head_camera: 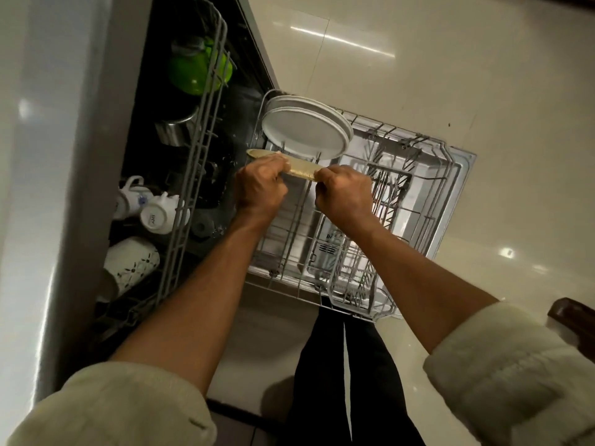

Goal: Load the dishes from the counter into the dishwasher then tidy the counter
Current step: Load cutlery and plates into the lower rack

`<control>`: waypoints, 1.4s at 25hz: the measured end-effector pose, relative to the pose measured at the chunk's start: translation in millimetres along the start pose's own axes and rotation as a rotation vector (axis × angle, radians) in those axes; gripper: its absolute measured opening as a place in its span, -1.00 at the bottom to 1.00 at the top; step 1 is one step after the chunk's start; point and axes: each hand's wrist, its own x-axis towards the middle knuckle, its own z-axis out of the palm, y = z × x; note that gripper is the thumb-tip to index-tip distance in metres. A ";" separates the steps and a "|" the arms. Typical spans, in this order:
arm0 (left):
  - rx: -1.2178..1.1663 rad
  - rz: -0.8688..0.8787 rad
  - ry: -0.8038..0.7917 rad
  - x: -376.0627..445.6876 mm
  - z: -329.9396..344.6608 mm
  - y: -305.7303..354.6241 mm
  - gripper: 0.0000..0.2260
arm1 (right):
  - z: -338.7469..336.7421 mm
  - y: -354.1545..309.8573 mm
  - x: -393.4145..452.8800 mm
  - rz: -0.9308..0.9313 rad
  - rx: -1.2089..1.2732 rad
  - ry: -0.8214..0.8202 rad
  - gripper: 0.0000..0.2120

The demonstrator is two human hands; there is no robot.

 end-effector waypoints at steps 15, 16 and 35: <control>0.059 -0.109 -0.079 32.8 52.1 -38.7 -0.75 | 62.5 34.7 27.1 0.110 0.086 -0.085 -0.91; 0.050 -0.117 -0.094 33.9 54.3 -41.5 -0.74 | 63.2 36.6 28.6 0.113 0.093 -0.108 -0.91; 0.171 -0.193 -0.515 43.1 52.0 -19.7 -0.10 | 44.1 33.6 33.5 0.199 0.101 -0.408 -0.13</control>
